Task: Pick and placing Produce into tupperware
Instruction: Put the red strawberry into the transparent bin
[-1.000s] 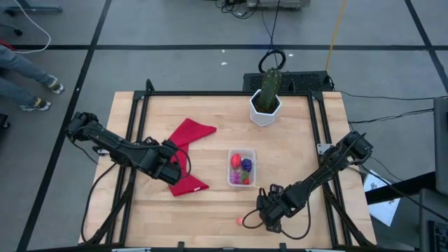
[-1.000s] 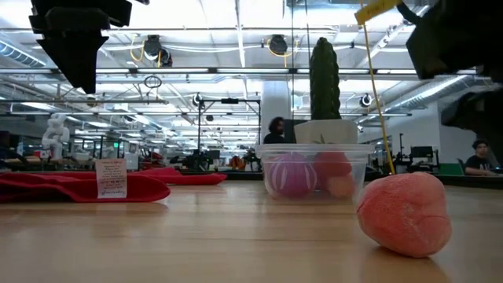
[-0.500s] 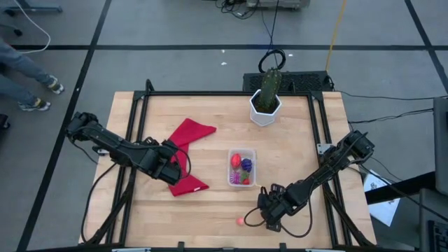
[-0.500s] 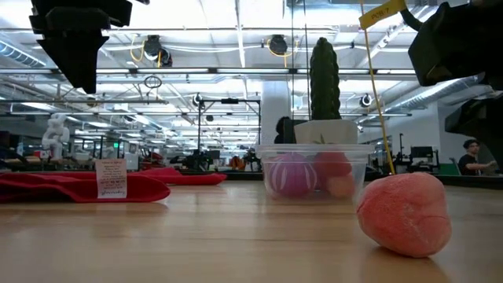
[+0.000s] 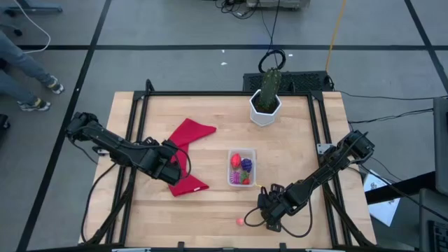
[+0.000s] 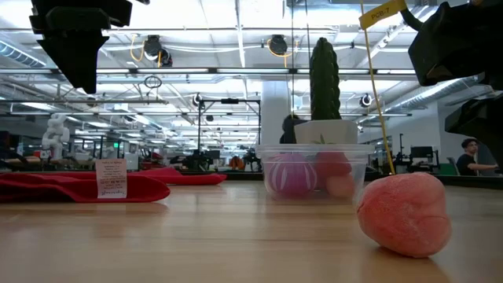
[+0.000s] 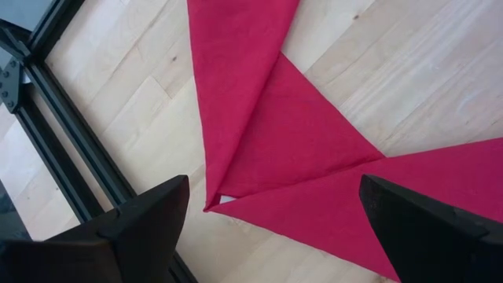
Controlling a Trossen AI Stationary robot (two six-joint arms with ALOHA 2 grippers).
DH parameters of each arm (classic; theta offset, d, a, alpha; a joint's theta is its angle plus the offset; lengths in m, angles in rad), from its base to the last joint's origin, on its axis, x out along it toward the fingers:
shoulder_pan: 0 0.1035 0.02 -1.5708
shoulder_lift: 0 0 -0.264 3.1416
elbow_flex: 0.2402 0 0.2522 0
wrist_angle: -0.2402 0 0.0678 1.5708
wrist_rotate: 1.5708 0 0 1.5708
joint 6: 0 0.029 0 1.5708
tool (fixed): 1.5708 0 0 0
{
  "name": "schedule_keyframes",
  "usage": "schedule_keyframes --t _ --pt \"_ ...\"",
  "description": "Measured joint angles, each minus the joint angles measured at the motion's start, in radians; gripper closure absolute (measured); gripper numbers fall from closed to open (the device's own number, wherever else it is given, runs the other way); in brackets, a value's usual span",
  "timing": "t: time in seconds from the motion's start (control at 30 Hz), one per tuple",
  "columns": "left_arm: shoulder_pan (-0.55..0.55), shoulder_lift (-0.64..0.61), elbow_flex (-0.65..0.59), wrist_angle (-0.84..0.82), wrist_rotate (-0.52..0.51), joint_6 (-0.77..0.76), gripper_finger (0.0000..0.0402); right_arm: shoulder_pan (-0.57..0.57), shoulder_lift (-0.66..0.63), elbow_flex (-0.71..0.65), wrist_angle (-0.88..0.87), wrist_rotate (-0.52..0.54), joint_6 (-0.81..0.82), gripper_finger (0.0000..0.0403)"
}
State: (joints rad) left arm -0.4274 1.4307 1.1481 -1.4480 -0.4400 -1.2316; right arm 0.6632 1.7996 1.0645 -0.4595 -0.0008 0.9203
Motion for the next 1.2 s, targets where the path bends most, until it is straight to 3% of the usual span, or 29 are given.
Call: schedule_keyframes --t 1.2 --pt "0.0 0.0 0.0 0.002 -0.005 0.0 0.0023 0.0 0.001 -0.001 0.0 0.024 0.011 0.0145"
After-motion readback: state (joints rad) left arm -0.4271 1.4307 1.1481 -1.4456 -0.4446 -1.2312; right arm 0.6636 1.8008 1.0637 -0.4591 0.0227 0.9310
